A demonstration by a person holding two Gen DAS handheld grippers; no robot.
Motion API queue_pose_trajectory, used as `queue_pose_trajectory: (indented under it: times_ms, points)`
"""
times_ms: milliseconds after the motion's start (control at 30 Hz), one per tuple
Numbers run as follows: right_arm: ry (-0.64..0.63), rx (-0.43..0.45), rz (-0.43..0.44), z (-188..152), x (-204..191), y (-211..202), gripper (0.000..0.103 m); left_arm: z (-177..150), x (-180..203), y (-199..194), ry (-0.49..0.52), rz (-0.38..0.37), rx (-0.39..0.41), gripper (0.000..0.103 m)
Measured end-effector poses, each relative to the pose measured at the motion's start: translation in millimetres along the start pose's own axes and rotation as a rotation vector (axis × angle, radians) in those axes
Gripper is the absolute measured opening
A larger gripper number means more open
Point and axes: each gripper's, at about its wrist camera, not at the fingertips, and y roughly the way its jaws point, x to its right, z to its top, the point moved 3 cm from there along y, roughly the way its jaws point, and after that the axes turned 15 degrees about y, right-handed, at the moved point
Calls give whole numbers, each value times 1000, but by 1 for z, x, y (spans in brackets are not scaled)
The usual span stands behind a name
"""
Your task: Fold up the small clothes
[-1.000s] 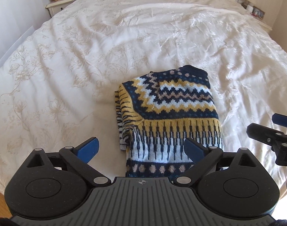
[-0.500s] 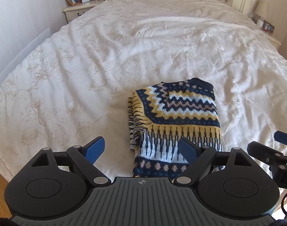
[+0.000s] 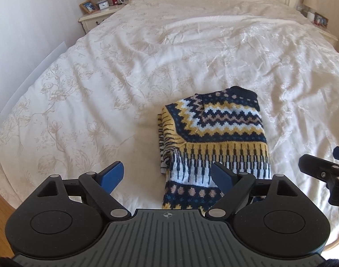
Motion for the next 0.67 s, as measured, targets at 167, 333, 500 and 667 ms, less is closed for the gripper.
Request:
queue_pose_trajectory:
  times_ms: [167,333,500,667]
  points:
    - [-4,-18,-7,-3,2,3,102,-5,3,7,1,-53,-29,85]
    - [7,-36,-13,-4,5,7,102,-8,5,12,-7,-77,-55,85]
    - [11,-52,-16,-6,5,11,102,-10,5,15,-7,-75,-60,85]
    - [18,-69,-16,-7,5,16,102,-10,2,18,-9,-78,-66,83]
